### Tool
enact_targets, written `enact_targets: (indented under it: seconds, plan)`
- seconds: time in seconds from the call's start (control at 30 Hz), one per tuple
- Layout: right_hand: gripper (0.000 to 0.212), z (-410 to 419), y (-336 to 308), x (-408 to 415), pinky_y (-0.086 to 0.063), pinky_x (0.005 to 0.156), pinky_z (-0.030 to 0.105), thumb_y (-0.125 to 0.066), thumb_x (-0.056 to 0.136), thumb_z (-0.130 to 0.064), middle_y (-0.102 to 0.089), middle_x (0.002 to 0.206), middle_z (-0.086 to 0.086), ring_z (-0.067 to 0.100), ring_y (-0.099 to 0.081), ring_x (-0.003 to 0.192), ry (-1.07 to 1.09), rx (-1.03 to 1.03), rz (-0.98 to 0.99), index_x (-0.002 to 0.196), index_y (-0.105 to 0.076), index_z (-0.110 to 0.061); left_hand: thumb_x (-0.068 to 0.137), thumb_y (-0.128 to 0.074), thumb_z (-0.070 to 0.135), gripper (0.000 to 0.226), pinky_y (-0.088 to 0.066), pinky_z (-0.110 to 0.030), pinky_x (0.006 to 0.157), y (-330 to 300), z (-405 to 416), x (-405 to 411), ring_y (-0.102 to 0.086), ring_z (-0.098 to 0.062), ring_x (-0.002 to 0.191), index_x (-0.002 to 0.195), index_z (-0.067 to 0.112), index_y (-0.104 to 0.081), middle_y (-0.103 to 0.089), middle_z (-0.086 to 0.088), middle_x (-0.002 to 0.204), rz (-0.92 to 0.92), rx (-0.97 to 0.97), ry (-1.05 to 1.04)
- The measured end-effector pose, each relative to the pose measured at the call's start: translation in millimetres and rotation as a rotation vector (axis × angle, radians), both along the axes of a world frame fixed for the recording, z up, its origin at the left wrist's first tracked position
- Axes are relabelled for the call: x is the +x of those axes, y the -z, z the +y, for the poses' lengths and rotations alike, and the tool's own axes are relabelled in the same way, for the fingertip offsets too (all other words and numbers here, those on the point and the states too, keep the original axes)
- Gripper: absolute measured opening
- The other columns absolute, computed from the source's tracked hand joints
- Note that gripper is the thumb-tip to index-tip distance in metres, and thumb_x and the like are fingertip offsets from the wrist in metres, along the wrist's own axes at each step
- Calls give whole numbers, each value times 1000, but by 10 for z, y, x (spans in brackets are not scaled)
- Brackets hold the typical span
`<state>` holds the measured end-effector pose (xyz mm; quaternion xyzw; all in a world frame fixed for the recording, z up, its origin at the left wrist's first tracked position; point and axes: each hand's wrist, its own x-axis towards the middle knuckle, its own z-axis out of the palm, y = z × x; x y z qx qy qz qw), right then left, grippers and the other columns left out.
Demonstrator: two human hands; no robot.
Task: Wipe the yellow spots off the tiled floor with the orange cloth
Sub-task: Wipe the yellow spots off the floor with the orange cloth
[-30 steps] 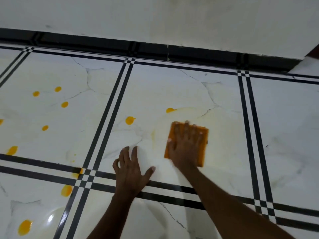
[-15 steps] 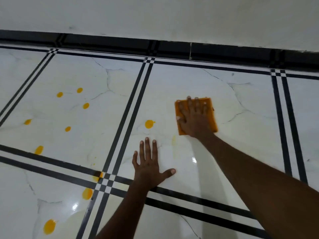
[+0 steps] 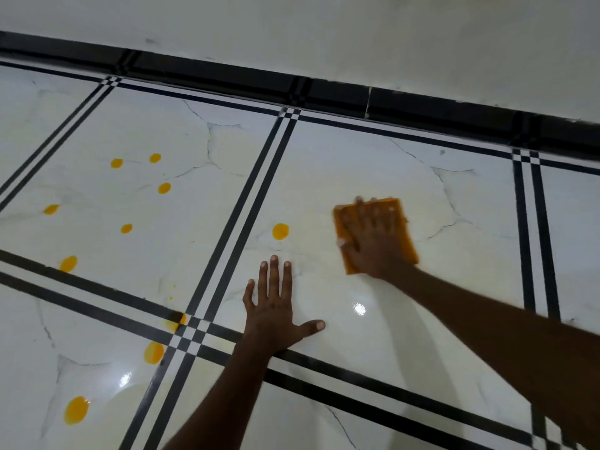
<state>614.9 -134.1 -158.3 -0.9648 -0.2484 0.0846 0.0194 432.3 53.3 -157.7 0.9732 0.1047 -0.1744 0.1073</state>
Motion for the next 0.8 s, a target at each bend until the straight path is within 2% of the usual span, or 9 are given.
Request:
enact_targets:
  seconds: [0.07,0.13,0.2,0.3,0.43,0.53,0.63,0.7,0.8]
  plan:
    - [71,279,89,-350,-9,120,70,-26,96,-60,-11,172,11,43,-11,156,-252,39,-6,162,-13,-36,61,-32,100,134,10,-51,119,-3,10,5,34,-22,147,152,22,30,40,-4,157,4,-3,-2]
    - [71,221,84,-453,-6,122,67,-26,98,-62,-9,172,8,39,-8,158,-346,59,-11,163,-8,-38,61,-32,99,133,9,-51,120,-15,11,6,33,-22,147,151,24,32,41,-3,157,4,0,0]
    - [70,-83,127,-292,-7,123,65,-23,97,-61,-14,172,8,40,-14,157,-170,74,-77,163,-14,-37,62,-31,99,132,9,-51,121,-21,10,15,35,-21,146,149,25,36,44,-1,155,18,-5,6]
    - [71,-763,119,26,-9,123,64,-17,98,-61,-18,170,12,43,-20,154,253,11,-113,163,-16,-33,62,-31,99,132,11,-49,120,-18,6,15,37,-19,145,147,27,38,45,0,154,21,-3,2]
    - [72,-899,19,-539,-13,121,69,-20,99,-58,-21,168,19,49,-20,152,522,76,-126,164,-15,-27,61,-32,99,131,8,-50,121,-10,5,15,34,-19,146,148,27,36,43,0,155,4,-15,-5]
    - [72,-449,113,-1077,-7,123,67,-27,98,-54,-19,169,18,48,-18,153,343,130,-114,163,-21,-25,60,-29,100,132,8,-50,121,-5,17,28,34,-20,146,147,27,38,45,0,154,17,5,-4]
    - [71,-330,129,-635,-7,123,66,-25,99,-59,-16,170,13,44,-17,155,66,75,-87,163,-18,-30,52,-17,104,134,8,-49,121,7,35,23,35,-19,146,145,27,39,47,0,153,28,0,3]
    - [70,-625,122,-344,-14,122,66,-25,99,-58,-23,168,14,44,-23,153,222,50,-122,162,-24,-28,49,-12,105,133,8,-48,122,-4,37,32,35,-18,145,144,28,41,48,1,151,38,6,1]
    - [72,-1192,96,-613,-12,122,66,-22,102,-59,-20,169,18,46,-19,153,565,72,-171,164,-14,-23,55,-16,103,130,6,-47,122,-30,16,44,33,-17,147,146,28,39,45,1,154,31,28,-14]
